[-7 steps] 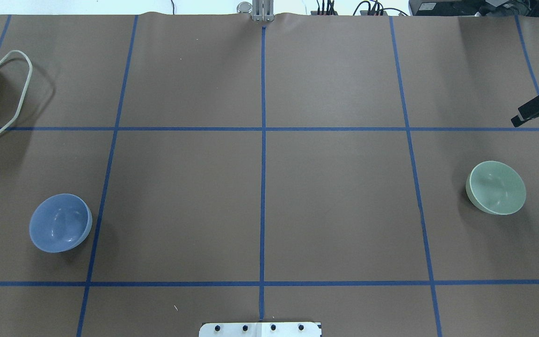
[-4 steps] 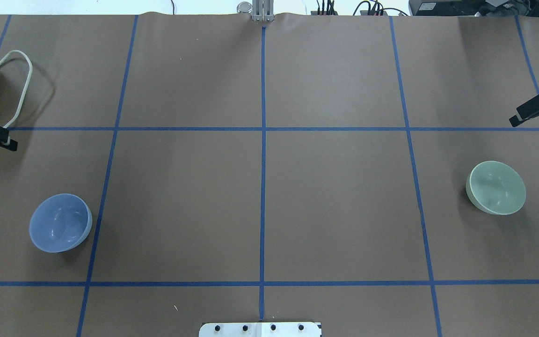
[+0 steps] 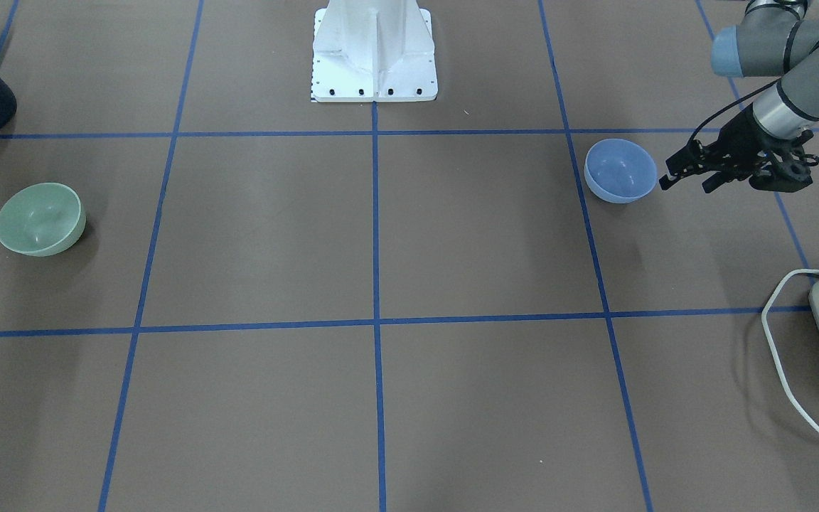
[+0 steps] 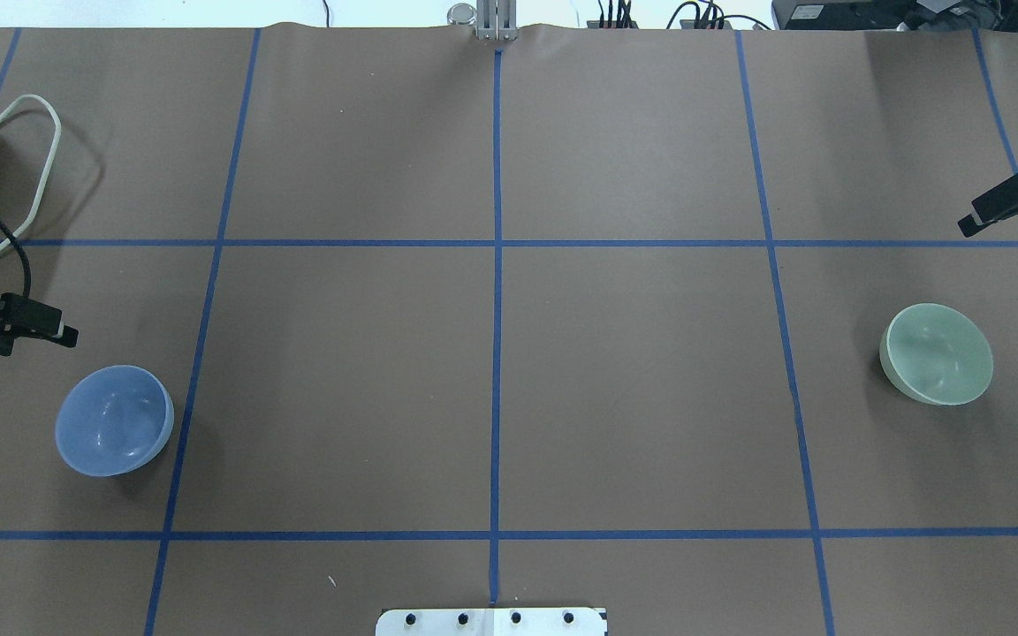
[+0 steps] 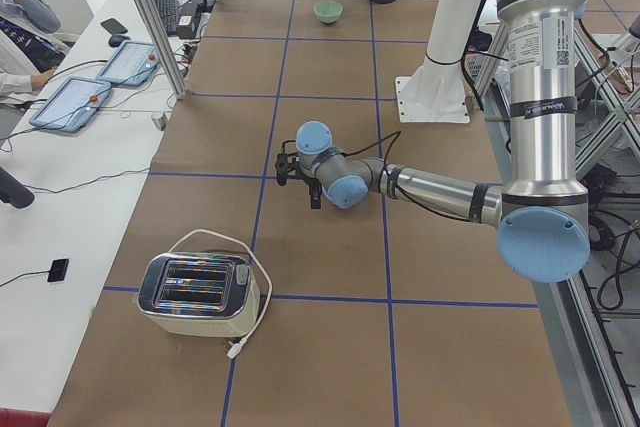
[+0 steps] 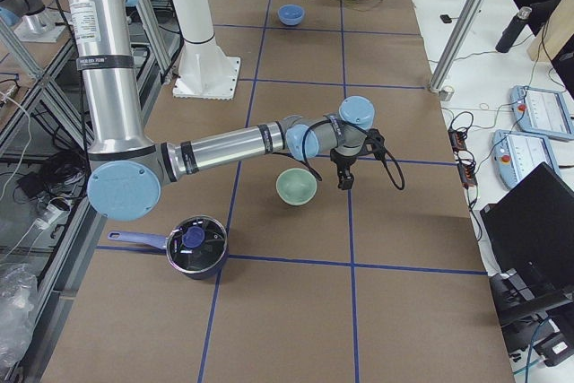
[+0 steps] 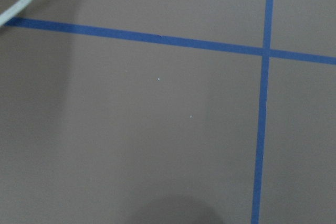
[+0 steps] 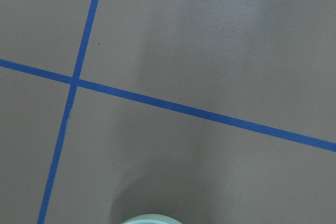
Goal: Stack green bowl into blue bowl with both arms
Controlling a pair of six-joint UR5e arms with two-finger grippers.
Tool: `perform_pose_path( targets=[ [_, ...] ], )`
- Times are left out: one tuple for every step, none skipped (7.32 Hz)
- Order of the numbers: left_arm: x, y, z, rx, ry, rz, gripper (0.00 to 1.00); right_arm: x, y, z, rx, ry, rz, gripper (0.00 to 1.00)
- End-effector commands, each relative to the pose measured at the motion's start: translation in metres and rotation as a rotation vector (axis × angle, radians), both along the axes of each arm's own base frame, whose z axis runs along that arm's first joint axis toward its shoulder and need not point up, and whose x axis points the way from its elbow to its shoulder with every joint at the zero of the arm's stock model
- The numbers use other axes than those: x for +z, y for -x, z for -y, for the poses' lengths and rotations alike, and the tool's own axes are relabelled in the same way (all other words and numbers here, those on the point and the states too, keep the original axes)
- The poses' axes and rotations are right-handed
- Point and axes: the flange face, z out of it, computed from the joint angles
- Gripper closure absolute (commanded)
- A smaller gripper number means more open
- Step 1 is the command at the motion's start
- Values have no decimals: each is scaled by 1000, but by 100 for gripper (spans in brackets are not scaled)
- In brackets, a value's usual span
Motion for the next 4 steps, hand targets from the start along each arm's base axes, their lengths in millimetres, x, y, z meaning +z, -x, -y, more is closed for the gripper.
perform_pose_path(
  targets=[
    [9, -12, -18, 37, -15, -5, 3, 1, 1, -1, -4, -1, 0, 0],
    [9, -21, -23, 59, -17, -2, 7, 1, 1, -1, -2, 1, -2, 0],
    [9, -30, -30, 83, -16, -2, 13, 1, 1, -1, -2, 1, -2, 0],
    [11, -34, -32, 93, -13, 0, 16, 0, 2, 0, -3, -1, -1, 0]
  ],
)
